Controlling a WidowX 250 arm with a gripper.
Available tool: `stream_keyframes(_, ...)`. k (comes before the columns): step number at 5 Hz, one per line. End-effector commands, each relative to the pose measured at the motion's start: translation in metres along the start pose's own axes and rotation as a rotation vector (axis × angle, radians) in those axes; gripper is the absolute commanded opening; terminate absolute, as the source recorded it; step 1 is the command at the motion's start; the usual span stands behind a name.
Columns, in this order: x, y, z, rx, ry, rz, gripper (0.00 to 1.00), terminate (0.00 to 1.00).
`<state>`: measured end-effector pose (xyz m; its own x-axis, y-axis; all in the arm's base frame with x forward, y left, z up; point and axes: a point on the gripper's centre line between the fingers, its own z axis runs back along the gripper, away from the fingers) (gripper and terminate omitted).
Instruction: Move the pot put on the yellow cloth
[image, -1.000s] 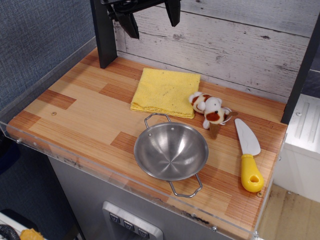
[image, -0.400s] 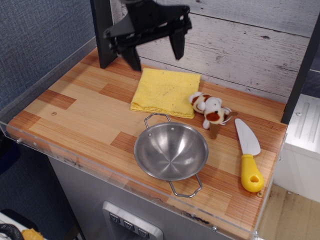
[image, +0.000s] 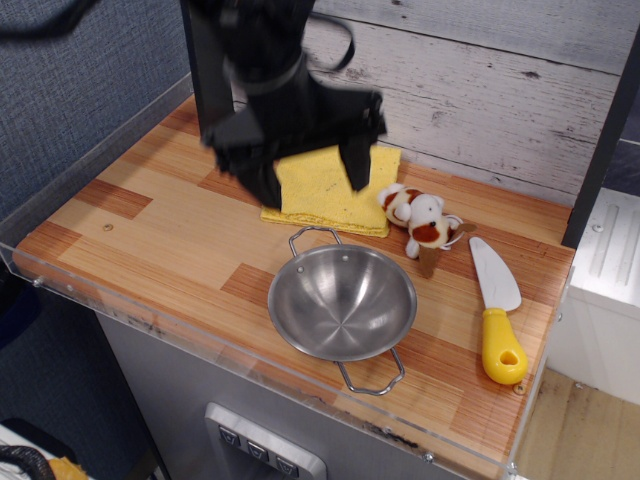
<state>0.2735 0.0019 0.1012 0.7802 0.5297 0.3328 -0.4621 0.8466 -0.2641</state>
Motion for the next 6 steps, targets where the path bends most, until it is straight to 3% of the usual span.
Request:
stream_keyframes(1, -0.015, 0.021, -0.013, -0.03, 0.011, 0.021, 1.0, 0.0)
stream_keyframes(3, -0.031, 0.045, -0.03, -0.027, 0.063, 0.074, 1.0, 0.0)
stream_keyframes(6, -0.034, 0.046, -0.056, -0.096, 0.126, 0.083, 1.0, 0.0)
